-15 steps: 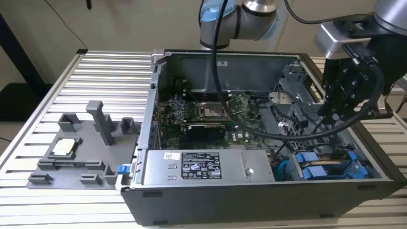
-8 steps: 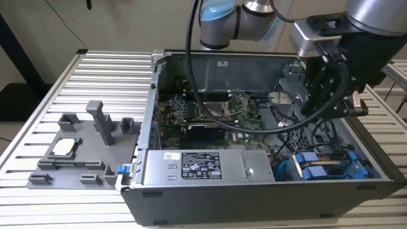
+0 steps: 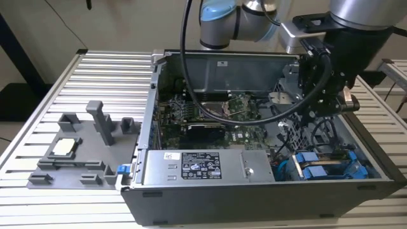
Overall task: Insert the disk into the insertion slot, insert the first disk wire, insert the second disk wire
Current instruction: 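Insert the second disk wire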
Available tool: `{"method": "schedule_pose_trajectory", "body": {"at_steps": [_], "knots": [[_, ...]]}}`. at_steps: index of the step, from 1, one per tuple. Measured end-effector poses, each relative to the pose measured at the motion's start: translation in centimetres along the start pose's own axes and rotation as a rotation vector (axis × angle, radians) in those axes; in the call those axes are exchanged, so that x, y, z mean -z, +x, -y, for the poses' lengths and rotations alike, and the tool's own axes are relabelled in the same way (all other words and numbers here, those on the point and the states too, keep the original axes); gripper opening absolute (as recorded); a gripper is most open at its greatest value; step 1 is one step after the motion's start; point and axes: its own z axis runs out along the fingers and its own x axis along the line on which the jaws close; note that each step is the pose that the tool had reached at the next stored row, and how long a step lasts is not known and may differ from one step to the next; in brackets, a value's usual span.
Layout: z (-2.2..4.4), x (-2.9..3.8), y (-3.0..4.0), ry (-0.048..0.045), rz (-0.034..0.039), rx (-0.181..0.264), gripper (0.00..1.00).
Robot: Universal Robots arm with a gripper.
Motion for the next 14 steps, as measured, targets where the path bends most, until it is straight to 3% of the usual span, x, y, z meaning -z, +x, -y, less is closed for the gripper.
{"method": "schedule_pose_trajectory", "body": {"at_steps": [2, 6, 8, 11, 14], "knots": [[-0.35, -0.10, -0.33, 0.0096, -0.0098, 0.001, 0.27], [-0.84, -0.36, -0.79, 0.0357, -0.0197, 0.002, 0.27], [-1.06, -0.47, -0.90, 0.0438, -0.0321, 0.004, 0.27], [-1.25, -0.60, -1.02, 0.0552, -0.0575, 0.006, 0.27], [-1.31, -0.83, -1.12, 0.0726, -0.0671, 0.007, 0.27]]}}
